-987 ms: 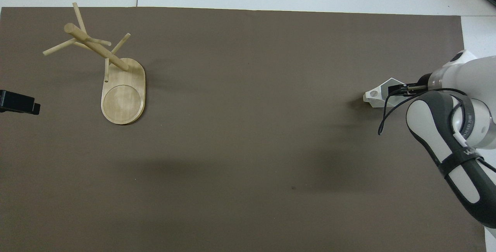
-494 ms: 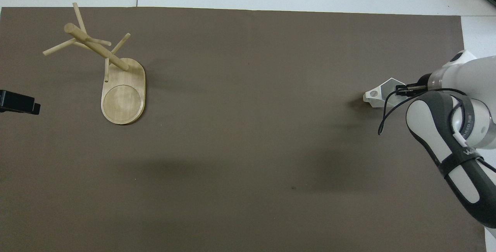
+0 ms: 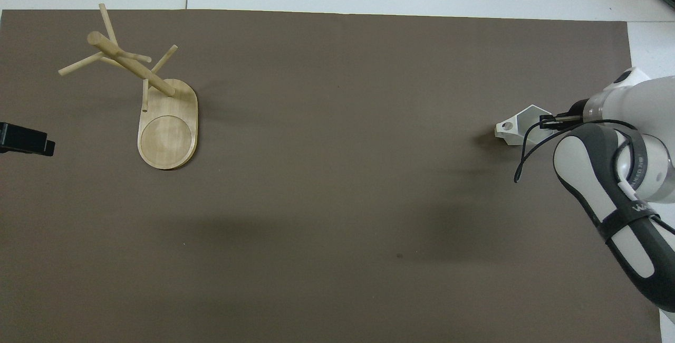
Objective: Hang cup on rack
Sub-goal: 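Close the right gripper on the cup rim and lift it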
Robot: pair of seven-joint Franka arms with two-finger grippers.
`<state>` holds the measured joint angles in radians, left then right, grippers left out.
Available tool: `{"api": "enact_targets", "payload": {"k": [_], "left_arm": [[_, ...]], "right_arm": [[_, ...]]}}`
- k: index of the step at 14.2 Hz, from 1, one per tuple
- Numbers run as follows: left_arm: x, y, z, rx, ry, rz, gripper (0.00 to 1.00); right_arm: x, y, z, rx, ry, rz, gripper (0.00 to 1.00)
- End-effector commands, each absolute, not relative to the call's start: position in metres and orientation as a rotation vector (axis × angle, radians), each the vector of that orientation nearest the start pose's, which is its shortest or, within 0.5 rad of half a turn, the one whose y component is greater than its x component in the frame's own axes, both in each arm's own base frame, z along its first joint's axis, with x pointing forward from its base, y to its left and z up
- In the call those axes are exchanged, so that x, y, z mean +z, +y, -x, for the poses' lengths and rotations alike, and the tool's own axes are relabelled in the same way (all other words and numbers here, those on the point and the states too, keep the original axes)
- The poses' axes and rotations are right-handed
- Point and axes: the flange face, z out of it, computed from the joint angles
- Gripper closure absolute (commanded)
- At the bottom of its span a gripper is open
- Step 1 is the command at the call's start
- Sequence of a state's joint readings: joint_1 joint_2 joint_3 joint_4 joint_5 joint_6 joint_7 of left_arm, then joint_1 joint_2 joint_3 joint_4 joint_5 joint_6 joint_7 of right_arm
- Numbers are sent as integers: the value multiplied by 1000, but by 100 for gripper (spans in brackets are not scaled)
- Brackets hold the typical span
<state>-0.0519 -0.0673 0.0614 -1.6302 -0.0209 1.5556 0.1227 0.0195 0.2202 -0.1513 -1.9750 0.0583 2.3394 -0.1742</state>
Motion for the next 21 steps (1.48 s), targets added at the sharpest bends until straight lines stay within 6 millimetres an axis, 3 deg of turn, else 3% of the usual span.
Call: {"api": "enact_targets", "payload": {"k": [1,6,10,15,18,19,21], "left_arm": [[635,7,-527,21,177,3143,0],[634,7,-527,24,174,3143,0],[634,7,-527,24,174,3143,0],[634,7,-527,24,174,3143,0],[634,7,-527,24,169,3143,0],[635,-3,-528,5,202,3139,0],[633,-15,-526,38,236,3136,0]], "right_arm": [[378,-77,-609,-258,7,3142,100],[427,-75,-629,-326,-11,3137,100],[474,-70,-635,-228,-34,3129,100],[529,-48,-636,-235,58,2851,100],[556,-24,-630,-232,139,2547,100],[564,-13,-627,-222,137,2475,100],[581,22,-623,-230,63,2427,100]]}}
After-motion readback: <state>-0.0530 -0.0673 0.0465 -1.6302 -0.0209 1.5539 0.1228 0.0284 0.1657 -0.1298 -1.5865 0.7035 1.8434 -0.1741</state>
